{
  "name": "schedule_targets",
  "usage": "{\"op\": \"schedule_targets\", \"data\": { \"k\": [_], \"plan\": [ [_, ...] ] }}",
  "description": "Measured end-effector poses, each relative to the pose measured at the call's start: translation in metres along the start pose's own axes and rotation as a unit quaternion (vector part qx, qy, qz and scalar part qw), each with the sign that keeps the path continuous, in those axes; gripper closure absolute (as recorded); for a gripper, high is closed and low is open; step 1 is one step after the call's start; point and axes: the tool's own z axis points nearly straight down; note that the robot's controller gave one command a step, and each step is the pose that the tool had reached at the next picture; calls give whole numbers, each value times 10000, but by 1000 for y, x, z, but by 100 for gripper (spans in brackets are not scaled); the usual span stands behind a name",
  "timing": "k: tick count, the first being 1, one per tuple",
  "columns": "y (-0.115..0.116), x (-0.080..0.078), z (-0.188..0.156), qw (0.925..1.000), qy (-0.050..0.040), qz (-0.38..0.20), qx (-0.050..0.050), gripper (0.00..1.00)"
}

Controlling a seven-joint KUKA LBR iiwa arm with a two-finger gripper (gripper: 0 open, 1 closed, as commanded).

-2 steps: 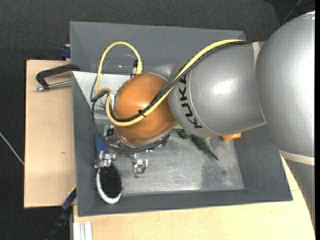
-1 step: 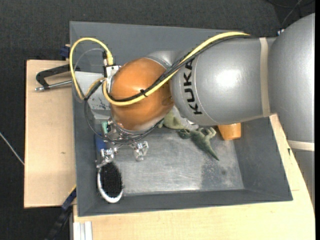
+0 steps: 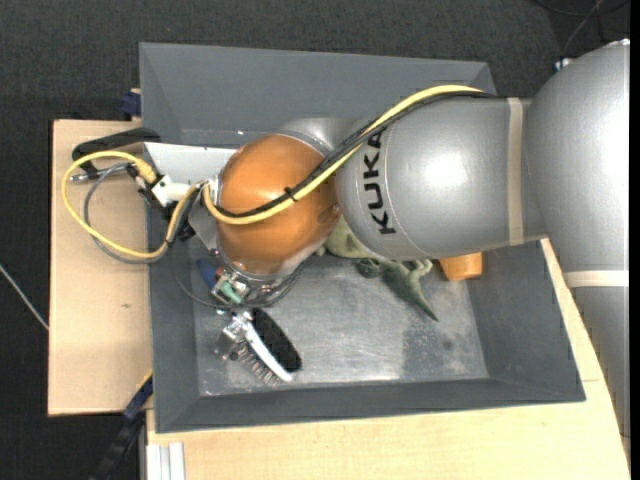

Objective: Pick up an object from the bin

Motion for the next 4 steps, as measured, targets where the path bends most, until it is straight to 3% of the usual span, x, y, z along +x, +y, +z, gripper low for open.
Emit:
{"op": "schedule_targets", "data": {
  "k": [1, 2, 3, 4],
  "plan": [
    [31, -27, 0, 9884, 11, -1520, -13, 0],
    [28, -24, -5, 9887, 48, -1499, 25, 100],
    [26, -25, -51, 9890, 11, -1480, 12, 100],
    [25, -26, -51, 9893, -6, -1461, -3, 100]
  ]
}}
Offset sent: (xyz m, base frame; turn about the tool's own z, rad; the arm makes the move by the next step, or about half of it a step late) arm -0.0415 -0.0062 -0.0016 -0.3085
